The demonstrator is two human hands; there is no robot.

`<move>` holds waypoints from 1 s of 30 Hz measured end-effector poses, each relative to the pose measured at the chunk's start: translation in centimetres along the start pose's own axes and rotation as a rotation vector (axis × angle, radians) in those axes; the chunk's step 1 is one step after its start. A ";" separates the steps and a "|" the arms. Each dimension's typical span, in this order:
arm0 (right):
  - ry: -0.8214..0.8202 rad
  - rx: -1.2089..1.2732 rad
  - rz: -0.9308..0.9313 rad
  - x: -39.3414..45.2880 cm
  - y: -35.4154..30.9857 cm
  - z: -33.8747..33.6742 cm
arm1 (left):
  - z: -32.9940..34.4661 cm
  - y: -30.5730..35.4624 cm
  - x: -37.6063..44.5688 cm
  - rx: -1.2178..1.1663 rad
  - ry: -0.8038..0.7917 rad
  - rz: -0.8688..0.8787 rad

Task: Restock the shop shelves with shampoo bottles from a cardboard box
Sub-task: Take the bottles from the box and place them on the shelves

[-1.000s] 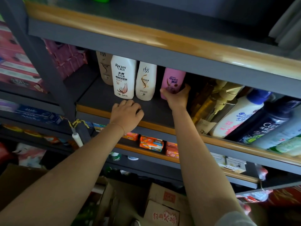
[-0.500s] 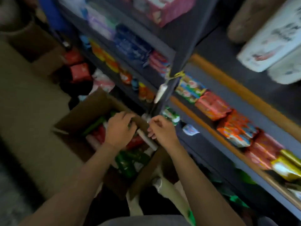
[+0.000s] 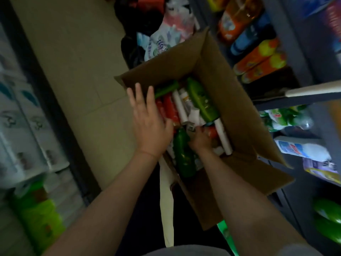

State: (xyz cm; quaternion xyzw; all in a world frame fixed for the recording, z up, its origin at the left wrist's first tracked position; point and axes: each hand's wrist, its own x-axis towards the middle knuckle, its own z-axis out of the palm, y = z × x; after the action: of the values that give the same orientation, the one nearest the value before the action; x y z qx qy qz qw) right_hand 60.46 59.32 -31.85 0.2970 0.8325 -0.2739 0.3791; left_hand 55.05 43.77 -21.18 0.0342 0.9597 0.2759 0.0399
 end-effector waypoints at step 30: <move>0.323 1.237 -0.779 -33.7 3.8 -27.9 | -18.4 28.6 -6.0 -1.466 -0.952 0.049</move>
State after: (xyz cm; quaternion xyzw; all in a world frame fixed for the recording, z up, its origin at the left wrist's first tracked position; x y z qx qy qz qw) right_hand 68.11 71.21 9.69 0.1760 0.6167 -0.7595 -0.1085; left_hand 60.47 57.72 9.88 0.1322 0.4210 0.7808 0.4424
